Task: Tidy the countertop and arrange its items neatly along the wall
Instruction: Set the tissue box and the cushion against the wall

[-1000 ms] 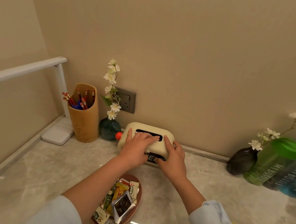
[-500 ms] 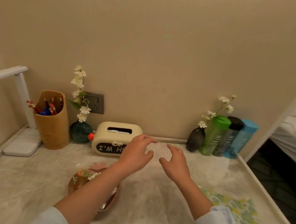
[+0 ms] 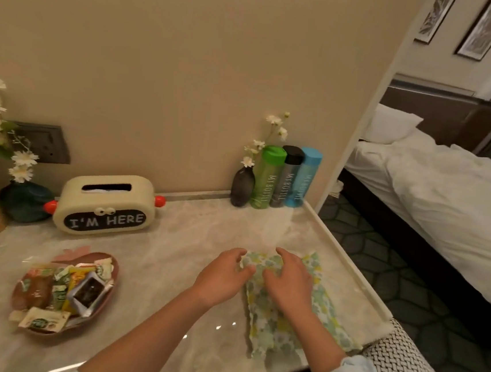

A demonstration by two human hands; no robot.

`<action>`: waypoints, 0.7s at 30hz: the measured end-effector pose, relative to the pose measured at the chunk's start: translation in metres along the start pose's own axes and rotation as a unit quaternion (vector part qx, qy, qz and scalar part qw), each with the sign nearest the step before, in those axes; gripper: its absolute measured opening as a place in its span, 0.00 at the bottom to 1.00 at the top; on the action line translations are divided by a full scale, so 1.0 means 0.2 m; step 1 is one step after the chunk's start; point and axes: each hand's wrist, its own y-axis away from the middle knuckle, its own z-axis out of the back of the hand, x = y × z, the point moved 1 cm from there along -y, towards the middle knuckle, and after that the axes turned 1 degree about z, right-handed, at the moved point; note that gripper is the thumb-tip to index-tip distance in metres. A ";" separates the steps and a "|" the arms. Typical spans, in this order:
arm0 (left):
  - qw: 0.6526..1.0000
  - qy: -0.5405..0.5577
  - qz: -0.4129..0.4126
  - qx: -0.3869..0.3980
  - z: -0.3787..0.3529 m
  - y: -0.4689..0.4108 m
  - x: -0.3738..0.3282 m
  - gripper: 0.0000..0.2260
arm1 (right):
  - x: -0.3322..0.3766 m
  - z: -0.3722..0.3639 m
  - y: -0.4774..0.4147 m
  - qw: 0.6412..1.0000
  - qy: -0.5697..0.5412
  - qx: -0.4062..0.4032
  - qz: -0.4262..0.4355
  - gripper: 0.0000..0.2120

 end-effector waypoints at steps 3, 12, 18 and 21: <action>0.996 0.065 0.055 0.017 -0.15 -0.02 -0.03 0.32 | -0.16 0.03 -0.03 1.000 0.008 0.000 0.002 0.32; 0.962 0.120 0.165 -0.180 -0.46 0.00 -0.07 0.43 | -0.48 0.07 -0.14 0.998 -0.055 0.016 0.021 0.36; 0.950 0.061 0.238 -0.193 -0.48 0.01 -0.12 0.41 | -0.60 0.09 -0.21 0.991 -0.108 0.080 -0.017 0.37; 0.942 0.030 0.281 -0.183 -0.48 -0.02 -0.14 0.41 | -0.59 0.10 -0.28 0.978 -0.167 0.121 -0.041 0.38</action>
